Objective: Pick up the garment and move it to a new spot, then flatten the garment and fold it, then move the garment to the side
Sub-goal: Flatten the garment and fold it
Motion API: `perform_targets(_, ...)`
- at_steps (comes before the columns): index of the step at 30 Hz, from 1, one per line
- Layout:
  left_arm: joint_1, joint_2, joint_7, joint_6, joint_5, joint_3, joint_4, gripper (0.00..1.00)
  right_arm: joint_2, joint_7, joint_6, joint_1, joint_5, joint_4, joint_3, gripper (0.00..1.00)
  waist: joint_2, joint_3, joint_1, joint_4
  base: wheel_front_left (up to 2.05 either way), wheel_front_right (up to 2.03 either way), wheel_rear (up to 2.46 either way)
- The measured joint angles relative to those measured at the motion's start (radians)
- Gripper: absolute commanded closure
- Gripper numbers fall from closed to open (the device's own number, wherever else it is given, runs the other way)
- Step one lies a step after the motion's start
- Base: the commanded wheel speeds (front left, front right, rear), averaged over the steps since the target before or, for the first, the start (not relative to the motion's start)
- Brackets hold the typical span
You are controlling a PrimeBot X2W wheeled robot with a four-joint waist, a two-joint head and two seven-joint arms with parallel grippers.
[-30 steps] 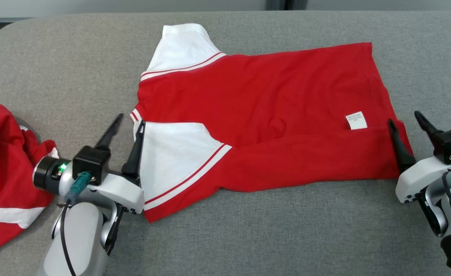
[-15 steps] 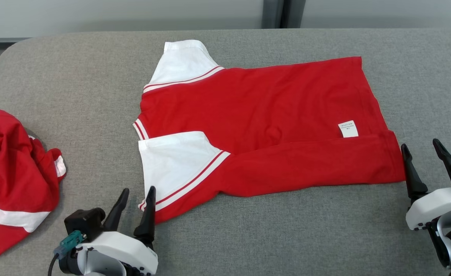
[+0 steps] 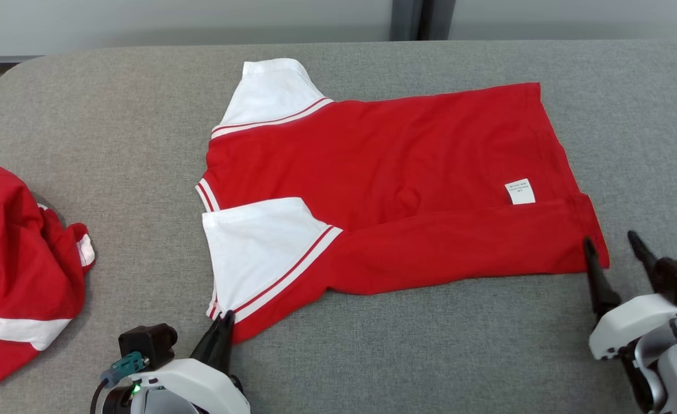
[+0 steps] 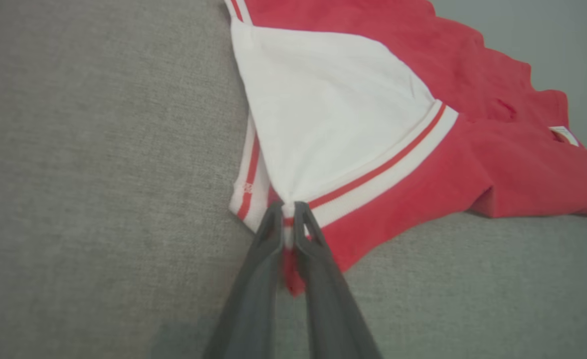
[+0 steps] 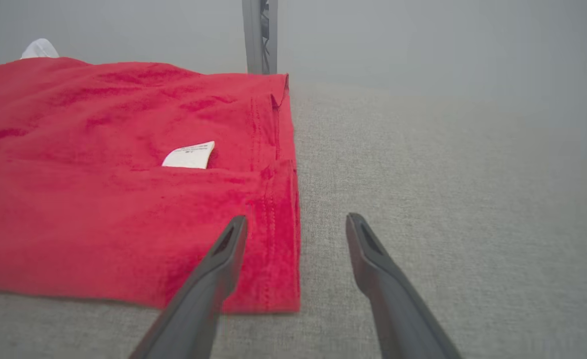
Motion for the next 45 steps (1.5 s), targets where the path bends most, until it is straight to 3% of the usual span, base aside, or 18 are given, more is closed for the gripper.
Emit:
perform_targets(1,-0.001,0.001,0.0,0.002,0.001,-0.001,0.003,1.0,0.006,0.0,0.0,-0.005,0.036,0.024,0.018,0.0,0.0,0.0,0.0,-0.001,0.0,0.0,0.0)
perform_targets(10,-0.01,0.017,-0.018,0.002,0.016,-0.008,0.009,1.0,-0.026,0.0,0.0,-0.088,0.226,0.161,0.178,0.0,0.0,0.001,0.0,0.003,0.0,0.0,0.0)
perform_targets(11,-0.014,0.02,-0.023,-0.001,0.016,-0.008,0.009,1.0,-0.032,0.0,0.0,-0.094,0.234,0.167,0.194,0.25,0.0,0.0,0.0,0.005,0.0,0.0,0.0)
perform_targets(12,-0.016,0.023,-0.026,-0.001,0.018,-0.008,0.007,1.0,-0.039,0.0,0.0,-0.098,0.242,0.169,0.209,0.71,0.0,0.0,0.0,0.007,0.0,0.0,0.0)
perform_targets(13,-0.016,0.025,-0.031,-0.001,0.021,-0.009,0.007,1.0,-0.044,0.0,0.0,-0.101,0.251,0.17,0.218,1.0,0.0,-0.002,0.0,0.009,0.0,0.0,0.0)
perform_targets(24,-0.013,0.073,-0.067,-0.01,0.053,-0.015,-0.013,1.0,-0.119,0.0,0.0,-0.023,0.294,0.085,0.239,1.0,0.0,-0.023,0.0,0.007,0.0,0.0,0.0)
perform_targets(36,0.081,0.123,-0.002,0.005,0.066,-0.032,-0.096,1.0,-0.199,0.0,0.002,0.174,0.336,-0.046,0.25,1.0,0.0,-0.054,0.0,-0.005,0.0,0.0,0.0)
perform_targets(44,0.11,0.123,0.026,0.023,0.052,-0.034,-0.091,1.0,-0.196,0.0,0.002,0.23,0.32,-0.054,0.247,1.0,0.0,-0.068,0.0,-0.001,0.0,0.0,0.0)
perform_targets(45,0.11,0.122,0.027,0.026,0.052,-0.035,-0.085,1.0,-0.191,0.0,0.002,0.23,0.312,-0.047,0.243,0.96,0.0,-0.07,0.0,-0.001,0.0,0.0,0.0)
